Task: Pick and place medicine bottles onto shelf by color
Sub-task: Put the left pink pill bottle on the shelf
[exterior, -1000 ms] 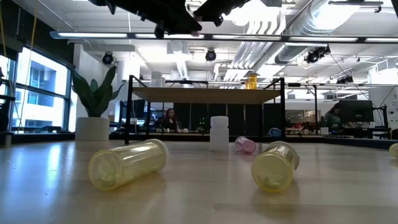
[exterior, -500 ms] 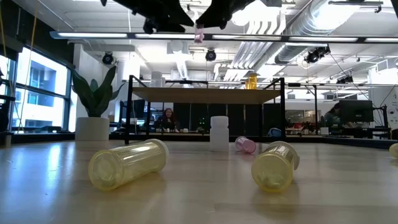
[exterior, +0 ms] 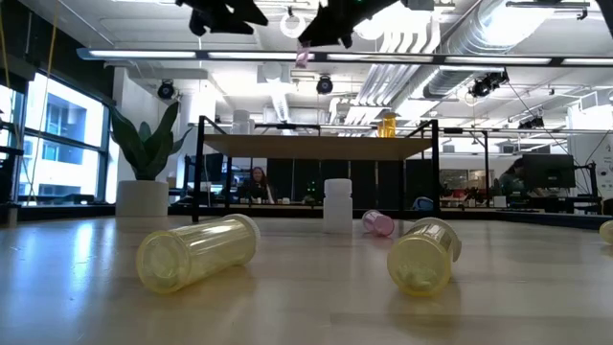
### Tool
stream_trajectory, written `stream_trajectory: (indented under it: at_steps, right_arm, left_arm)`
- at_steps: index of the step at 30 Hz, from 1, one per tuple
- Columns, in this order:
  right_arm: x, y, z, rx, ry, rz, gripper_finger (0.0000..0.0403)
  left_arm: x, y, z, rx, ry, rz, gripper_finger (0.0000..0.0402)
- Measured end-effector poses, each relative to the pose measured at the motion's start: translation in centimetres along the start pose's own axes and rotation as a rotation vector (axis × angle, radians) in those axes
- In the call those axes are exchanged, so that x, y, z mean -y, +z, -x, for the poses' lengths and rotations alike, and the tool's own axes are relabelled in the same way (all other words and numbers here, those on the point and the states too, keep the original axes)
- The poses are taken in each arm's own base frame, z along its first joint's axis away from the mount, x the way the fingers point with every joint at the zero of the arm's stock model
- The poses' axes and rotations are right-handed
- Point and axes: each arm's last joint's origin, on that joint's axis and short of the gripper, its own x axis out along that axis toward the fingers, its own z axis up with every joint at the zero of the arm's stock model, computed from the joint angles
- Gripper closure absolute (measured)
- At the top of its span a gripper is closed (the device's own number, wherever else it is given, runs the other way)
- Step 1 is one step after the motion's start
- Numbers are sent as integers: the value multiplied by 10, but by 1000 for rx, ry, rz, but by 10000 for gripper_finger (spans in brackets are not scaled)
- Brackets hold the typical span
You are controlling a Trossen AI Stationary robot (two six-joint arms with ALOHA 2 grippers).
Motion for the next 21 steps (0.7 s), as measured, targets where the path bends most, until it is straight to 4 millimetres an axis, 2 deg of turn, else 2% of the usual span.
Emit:
stream_trajectory:
  at_steps: [5,9,15,21]
  right_arm:
    - [6,-13,-24,-33,-24,-22,301]
    - [10,-31,-47,-98,-18,-42,301]
    - [15,-55,-75,-169,-12,-62,301]
    - [21,-72,-91,-218,-14,-96,301]
  left_arm:
    - [-15,8,9,39,60,23,171]
    - [-23,11,11,52,86,31,174]
    - [-27,8,10,23,104,21,174]
    - [-26,2,10,-33,101,-2,174]
